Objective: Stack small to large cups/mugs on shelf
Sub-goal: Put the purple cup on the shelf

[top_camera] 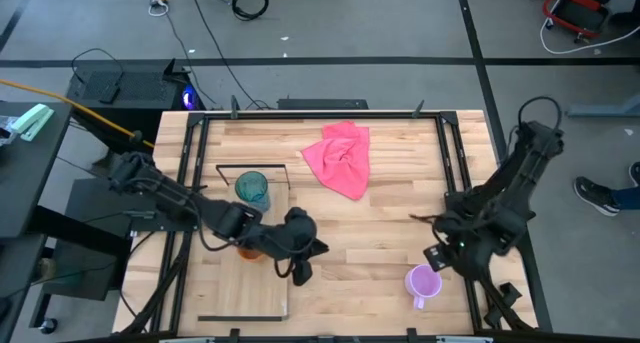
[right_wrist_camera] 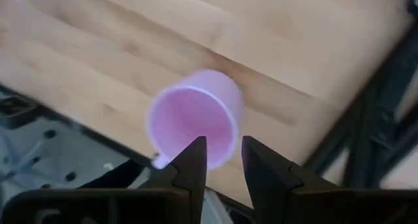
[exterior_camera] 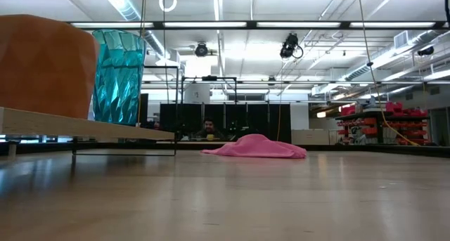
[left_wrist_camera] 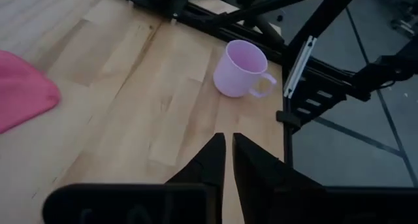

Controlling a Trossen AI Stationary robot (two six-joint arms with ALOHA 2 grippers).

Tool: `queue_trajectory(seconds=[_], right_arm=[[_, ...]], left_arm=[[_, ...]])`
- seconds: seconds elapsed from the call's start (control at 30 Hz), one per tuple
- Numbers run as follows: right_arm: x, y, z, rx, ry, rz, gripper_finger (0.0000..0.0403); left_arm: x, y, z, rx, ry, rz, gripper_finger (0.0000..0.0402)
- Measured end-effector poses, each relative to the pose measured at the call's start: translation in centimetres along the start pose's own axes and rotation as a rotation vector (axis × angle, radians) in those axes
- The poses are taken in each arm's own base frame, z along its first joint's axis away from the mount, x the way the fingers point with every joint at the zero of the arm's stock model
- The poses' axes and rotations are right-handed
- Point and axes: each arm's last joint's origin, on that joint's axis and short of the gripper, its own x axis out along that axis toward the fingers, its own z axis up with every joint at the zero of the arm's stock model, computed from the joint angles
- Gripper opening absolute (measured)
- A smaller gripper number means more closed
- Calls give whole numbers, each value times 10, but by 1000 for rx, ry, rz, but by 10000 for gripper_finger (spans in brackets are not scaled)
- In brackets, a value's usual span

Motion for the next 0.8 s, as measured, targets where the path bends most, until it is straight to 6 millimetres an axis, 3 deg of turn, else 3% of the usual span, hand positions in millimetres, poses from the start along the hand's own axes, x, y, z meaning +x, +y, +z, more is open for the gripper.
queue_trajectory(seconds=[0.2, 0.63, 0.8], right_arm=[[18, -9, -22, 51, -11, -80, 105], [72, -1, -42, 64, -26, -320, 105], [90, 6, -51, 61, -17, -319, 105]], left_arm=[[1, 1, 3, -16, -15, -8, 41], [1, 0, 3, -22, -24, -18, 29], [1, 0, 3, -39, -24, -19, 36]])
